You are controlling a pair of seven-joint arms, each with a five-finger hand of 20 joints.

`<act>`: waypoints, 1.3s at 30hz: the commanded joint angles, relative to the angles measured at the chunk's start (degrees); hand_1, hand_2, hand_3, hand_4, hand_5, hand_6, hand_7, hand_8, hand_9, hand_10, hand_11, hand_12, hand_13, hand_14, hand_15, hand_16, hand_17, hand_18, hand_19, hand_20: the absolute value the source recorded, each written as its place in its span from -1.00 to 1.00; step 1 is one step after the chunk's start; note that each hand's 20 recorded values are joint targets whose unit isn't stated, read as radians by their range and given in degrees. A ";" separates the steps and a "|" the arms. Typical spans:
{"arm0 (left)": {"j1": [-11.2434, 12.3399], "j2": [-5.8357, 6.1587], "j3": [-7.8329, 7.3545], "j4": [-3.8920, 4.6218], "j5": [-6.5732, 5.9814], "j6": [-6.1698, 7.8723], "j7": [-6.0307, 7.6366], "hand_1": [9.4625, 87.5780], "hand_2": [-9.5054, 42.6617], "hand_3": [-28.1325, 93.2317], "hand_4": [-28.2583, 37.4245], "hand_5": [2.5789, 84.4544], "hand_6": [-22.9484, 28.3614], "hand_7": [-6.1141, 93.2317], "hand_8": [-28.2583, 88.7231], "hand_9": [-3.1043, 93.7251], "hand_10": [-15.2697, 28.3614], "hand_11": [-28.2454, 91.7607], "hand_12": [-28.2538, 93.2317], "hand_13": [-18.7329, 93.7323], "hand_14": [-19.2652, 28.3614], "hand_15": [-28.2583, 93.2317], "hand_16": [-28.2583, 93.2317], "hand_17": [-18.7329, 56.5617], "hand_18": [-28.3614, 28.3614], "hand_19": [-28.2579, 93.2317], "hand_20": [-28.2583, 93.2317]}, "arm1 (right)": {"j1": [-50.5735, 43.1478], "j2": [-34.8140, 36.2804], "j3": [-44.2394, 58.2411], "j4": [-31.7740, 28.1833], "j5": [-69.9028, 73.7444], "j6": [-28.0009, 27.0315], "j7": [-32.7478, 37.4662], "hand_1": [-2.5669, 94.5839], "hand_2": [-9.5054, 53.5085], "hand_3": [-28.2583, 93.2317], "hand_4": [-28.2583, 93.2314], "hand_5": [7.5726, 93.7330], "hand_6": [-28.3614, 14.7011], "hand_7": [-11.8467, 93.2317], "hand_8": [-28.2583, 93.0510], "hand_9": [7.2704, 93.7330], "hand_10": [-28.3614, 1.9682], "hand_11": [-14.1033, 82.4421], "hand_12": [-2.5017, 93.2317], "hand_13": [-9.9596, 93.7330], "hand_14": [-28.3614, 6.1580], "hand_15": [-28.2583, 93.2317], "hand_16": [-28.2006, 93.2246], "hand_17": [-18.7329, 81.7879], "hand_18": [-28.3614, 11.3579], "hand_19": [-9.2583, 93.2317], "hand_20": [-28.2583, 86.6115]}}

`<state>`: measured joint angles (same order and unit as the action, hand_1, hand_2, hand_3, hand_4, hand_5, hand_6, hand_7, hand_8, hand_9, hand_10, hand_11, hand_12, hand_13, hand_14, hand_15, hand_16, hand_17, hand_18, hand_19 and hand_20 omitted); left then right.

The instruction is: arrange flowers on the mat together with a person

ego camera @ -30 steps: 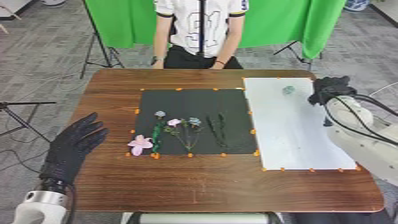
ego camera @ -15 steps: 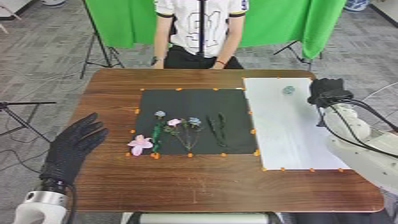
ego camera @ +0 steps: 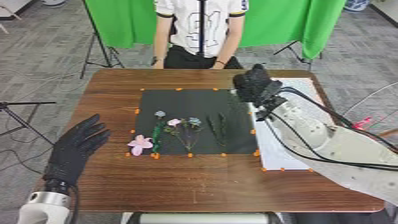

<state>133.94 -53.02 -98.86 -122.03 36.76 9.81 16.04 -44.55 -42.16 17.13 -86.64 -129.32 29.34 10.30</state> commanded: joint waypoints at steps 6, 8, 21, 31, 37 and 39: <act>0.62 -0.68 0.17 0.32 -0.23 0.53 -0.49 -0.64 -0.63 0.66 -0.83 -0.13 0.03 -0.49 -0.67 -0.22 0.31 -0.12 -0.26 -0.11 0.48 -0.06 -0.50 -0.61 0.85 0.24 -0.43 | 2.77 -8.86 -3.76 7.61 -1.73 -5.44 -1.29 0.02 -1.00 0.85 -1.00 0.37 0.56 0.25 -0.60 0.75 0.61 -0.20 0.17 0.54 0.47 0.44 0.09 -0.12 -0.34 0.45 0.20; 0.50 -0.66 0.24 0.35 -0.09 0.28 -0.64 -0.64 -0.63 0.66 -0.83 -0.13 0.03 -0.49 -0.67 -0.22 0.32 -0.12 -0.26 -0.11 0.48 -0.06 -0.50 -0.61 0.85 0.24 -0.43 | 2.75 -9.52 -4.35 8.96 -1.44 -6.01 -0.50 0.02 -1.00 0.85 -1.00 0.37 0.56 0.26 -0.61 0.73 0.60 -0.20 0.18 0.53 0.48 0.44 0.09 -0.12 -0.35 0.45 0.21; 0.27 -0.63 0.15 0.49 -0.12 0.26 -0.90 -0.65 -0.63 0.66 -0.84 -0.12 0.04 -0.49 -0.67 -0.22 0.32 -0.12 -0.26 -0.11 0.48 -0.06 -0.50 -0.61 0.85 0.24 -0.43 | 2.24 -8.75 -5.69 8.40 -0.46 -1.92 3.61 -0.11 -1.00 0.82 -1.00 0.30 0.53 0.23 -0.57 0.63 0.50 -0.09 0.07 0.47 0.35 0.52 -0.07 -0.14 -0.36 0.45 0.21; 0.01 -0.53 0.16 0.58 0.01 -0.07 -1.44 -0.65 -0.62 0.66 -0.84 -0.13 0.04 -0.49 -0.67 -0.22 0.32 -0.12 -0.26 -0.11 0.48 -0.06 -0.50 -0.61 0.85 0.24 -0.43 | 1.83 -9.54 -5.70 8.17 -0.98 -2.18 3.67 -0.18 -0.96 0.81 -1.00 0.29 0.48 0.20 -0.56 0.54 0.39 0.06 -0.10 0.44 0.31 0.53 -0.09 -0.16 -0.39 0.45 0.22; -0.18 -0.60 -0.03 0.76 0.11 -0.25 -1.83 -0.65 -0.62 0.66 -0.83 -0.13 0.04 -0.49 -0.67 -0.22 0.32 -0.13 -0.26 -0.11 0.48 -0.06 -0.50 -0.61 0.85 0.24 -0.43 | 1.39 -8.87 -5.31 8.41 -0.94 -4.69 3.90 -0.20 -0.96 0.81 -1.00 0.25 0.48 0.19 -0.57 0.49 0.37 0.06 -0.11 0.41 0.30 0.52 -0.10 -0.17 -0.40 0.43 0.21; 0.07 -0.62 -0.23 0.71 0.06 -0.36 -1.81 -0.65 -0.62 0.66 -0.83 -0.13 0.04 -0.49 -0.67 -0.22 0.32 -0.12 -0.26 -0.11 0.48 -0.06 -0.50 -0.61 0.85 0.24 -0.43 | 1.11 -8.57 -5.01 8.13 -0.41 -5.15 3.50 -0.21 -0.96 0.81 -1.00 0.24 0.47 0.19 -0.58 0.47 0.34 0.07 -0.13 0.40 0.29 0.52 -0.10 -0.18 -0.40 0.43 0.21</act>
<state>133.59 -53.17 -98.87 -121.84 36.80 9.75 15.04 -42.94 -51.49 11.22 -78.40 -129.51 26.11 13.64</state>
